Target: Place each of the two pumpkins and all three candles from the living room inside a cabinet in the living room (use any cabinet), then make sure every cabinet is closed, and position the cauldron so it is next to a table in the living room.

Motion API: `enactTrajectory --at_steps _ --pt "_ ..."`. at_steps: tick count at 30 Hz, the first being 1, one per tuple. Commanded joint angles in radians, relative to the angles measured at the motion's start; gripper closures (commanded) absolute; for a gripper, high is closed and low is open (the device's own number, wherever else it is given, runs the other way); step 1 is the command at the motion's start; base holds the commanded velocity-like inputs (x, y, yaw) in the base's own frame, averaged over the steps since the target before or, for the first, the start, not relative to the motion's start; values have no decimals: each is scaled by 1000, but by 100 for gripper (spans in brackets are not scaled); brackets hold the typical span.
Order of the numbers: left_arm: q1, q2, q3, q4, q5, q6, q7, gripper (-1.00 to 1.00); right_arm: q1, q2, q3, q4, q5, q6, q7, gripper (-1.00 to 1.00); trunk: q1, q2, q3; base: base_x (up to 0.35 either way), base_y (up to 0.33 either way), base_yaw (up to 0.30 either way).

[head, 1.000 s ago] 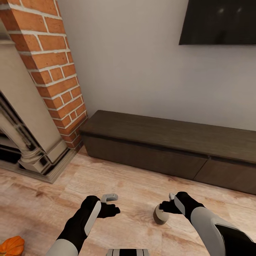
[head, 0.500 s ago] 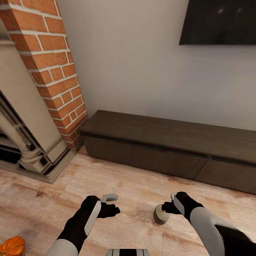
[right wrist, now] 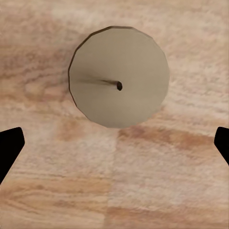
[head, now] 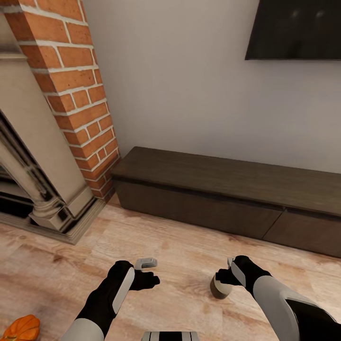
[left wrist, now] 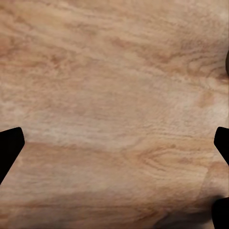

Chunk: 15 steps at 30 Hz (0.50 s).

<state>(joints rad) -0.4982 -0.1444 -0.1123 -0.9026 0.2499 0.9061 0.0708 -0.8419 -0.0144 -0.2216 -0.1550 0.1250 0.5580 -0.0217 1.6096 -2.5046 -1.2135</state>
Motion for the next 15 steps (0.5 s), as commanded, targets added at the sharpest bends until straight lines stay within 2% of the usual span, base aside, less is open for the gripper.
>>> enactTrajectory --at_steps 1,9,15 --pt "0 0 -1 -1 9 4 7 -100 0 1 -9 -2 10 5 0 -100 0 0 -1 0 13 0" --pt "0 0 -1 -1 9 4 7 -100 0 1 -9 -2 10 5 0 -100 0 0 -1 0 7 0" --pt "0 0 -1 -1 9 4 7 -100 0 1 -9 -2 10 5 0 -100 0 0 -1 29 154 0"
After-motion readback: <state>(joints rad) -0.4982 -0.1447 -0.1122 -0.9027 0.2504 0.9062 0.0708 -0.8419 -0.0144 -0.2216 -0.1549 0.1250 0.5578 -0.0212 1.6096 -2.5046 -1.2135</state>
